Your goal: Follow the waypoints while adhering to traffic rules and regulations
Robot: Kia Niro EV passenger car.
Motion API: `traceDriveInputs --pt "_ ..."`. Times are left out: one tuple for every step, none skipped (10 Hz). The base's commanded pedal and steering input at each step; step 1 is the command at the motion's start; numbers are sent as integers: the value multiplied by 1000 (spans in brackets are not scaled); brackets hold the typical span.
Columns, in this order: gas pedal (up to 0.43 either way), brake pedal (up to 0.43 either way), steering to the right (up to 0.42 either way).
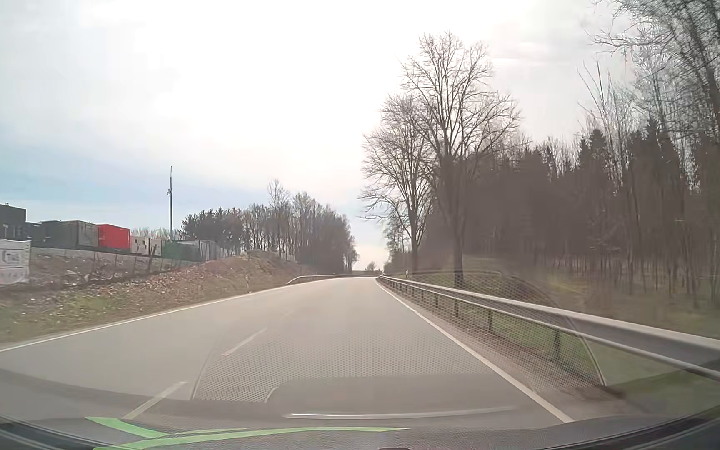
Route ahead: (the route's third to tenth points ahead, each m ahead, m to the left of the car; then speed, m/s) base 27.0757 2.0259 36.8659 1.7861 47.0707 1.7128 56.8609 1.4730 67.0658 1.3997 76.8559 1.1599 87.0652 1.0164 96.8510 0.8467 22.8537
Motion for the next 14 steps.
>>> traceDriveInputs --pt "311 0 1" --pt "311 0 1" --pt "311 0 1" --pt "311 0 1" --pt "311 0 1" --pt "311 0 1" --pt "311 0 1" --pt "311 0 1" --pt "311 0 1" --pt "311 0 1" --pt "311 0 1" --pt "311 0 1" --pt "311 0 1" --pt "311 0 1"
